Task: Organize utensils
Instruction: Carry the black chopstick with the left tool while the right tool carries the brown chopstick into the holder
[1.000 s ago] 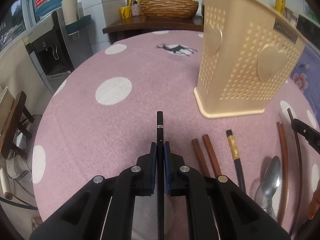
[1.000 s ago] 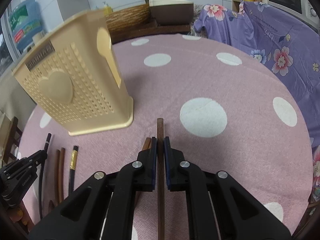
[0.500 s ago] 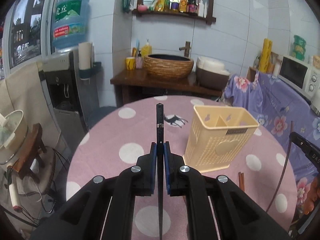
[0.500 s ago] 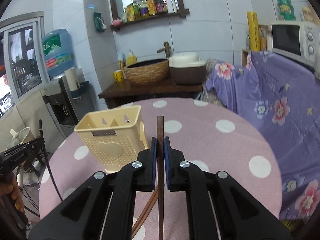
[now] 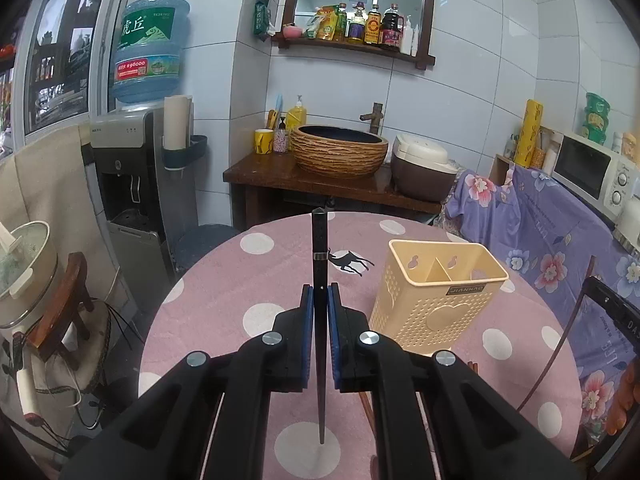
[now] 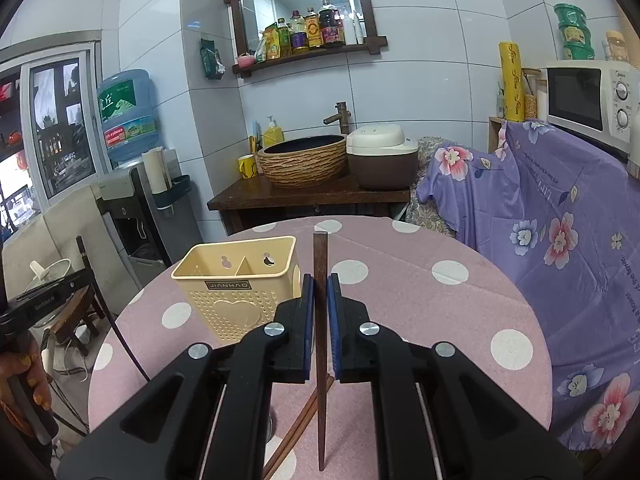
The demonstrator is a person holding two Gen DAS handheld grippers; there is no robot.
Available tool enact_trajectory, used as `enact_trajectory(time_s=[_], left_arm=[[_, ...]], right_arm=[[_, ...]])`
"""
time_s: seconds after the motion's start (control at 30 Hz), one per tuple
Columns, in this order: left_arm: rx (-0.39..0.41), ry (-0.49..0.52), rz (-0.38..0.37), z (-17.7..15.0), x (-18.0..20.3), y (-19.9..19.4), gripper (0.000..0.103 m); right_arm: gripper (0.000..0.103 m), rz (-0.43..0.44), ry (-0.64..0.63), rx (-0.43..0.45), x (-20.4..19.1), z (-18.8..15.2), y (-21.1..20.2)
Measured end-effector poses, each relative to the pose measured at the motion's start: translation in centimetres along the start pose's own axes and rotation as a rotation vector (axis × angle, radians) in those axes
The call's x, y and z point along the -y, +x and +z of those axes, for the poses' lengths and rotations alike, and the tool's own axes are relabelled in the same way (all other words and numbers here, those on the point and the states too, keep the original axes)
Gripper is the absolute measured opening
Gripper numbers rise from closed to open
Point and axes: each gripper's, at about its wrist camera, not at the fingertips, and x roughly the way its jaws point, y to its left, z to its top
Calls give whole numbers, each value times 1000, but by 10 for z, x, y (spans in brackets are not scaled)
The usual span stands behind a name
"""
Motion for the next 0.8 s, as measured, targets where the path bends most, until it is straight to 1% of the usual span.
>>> enact_trajectory(time_s=[0.27, 0.37, 0.47, 0.6, 0.7, 0.8], left_arm=[[28, -2, -4, 12, -4, -5, 8], [42, -7, -24, 28, -5, -10, 8], [89, -2, -30, 56, -2, -22, 8], [162, -15, -94, 104, 13, -38, 8], [221, -4, -122, 134, 30, -43, 8], [247, -12, -153, 152, 46, -39, 8]], right_arm=[[8, 5, -2, 4, 0, 9, -2], [8, 9, -17, 20, -3, 21, -5], [8, 7, -38, 58, -9, 47, -12], [8, -12, -85, 136, -25, 99, -24], [8, 1, -74, 188, -35, 139, -32], [8, 23, -32, 230, -42, 172, -35]])
